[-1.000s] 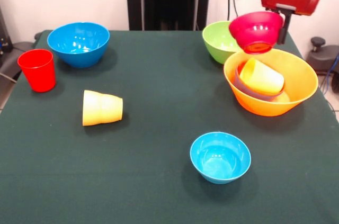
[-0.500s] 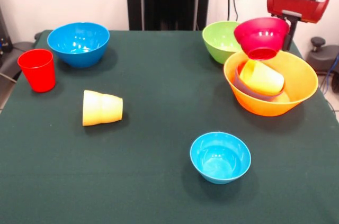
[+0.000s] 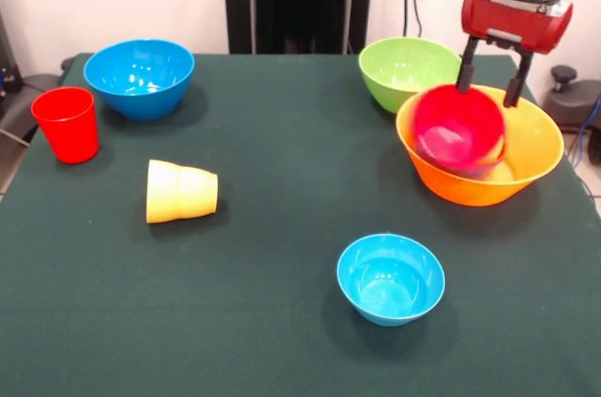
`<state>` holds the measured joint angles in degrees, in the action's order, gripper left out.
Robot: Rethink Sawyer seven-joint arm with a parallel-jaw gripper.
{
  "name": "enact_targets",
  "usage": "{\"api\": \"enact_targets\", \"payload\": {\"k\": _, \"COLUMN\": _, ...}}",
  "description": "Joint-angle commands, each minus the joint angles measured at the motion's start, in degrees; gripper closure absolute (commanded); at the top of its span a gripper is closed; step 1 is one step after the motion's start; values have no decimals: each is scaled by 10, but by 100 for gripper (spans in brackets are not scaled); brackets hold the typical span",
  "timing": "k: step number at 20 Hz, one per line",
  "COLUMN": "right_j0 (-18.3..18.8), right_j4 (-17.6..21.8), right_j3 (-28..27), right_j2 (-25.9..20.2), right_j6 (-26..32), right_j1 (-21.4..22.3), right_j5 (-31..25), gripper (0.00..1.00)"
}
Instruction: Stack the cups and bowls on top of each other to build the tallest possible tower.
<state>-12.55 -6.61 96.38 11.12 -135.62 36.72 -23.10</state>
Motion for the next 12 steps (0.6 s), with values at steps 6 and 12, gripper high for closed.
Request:
{"api": "enact_targets", "payload": {"k": 6, "right_j0": -14, "right_j4": -16, "right_j3": -26, "right_j2": -6, "right_j6": -78, "right_j1": -28, "right_j5": -69, "gripper": 0}}
{"api": "enact_targets", "payload": {"k": 12, "right_j0": -2, "right_j4": -16, "right_j3": -11, "right_j2": -3, "right_j6": -68, "right_j1": -9, "right_j5": -64, "gripper": 0}}
